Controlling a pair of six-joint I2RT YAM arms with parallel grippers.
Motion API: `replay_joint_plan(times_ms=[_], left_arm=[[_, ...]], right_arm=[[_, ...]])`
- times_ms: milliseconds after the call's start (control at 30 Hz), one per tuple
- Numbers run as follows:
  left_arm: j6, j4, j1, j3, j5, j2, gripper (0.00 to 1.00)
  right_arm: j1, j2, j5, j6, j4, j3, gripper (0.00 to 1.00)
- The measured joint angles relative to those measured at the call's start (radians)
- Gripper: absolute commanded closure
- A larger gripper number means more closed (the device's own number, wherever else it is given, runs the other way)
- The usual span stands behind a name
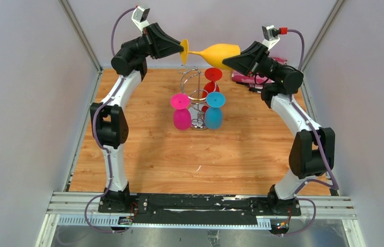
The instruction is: Take the wine glass off the wine glass rack
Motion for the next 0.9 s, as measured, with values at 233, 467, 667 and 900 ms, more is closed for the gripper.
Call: replay_joint_plan(times_ms=[233,467,667,900], left_arm=[[0.034,-0.006,0.023,0.009,-0.003,0.05,0.92],[0.061,-0.008,0.033,0.008,0.008,0.085,0.83],[0.061,-0.008,0.041,0.008,-0.003,0.083,1.0],[0.236,-0.219,0.046,-0.122,-0.045,-0.036,1.0]], right_arm=[[0.012,-0.048,-0.005,0.023,0.037,-0.003,1.0],[0.027,-0.059,-0.003,0.029,0.066,-0.003,1.0],[0.024,-0.059,0.0,0.029,0.068,-0.003,1.0],[-0.051,-0.122,-0.007,-0.048,-0.06,-0.016,1.0]])
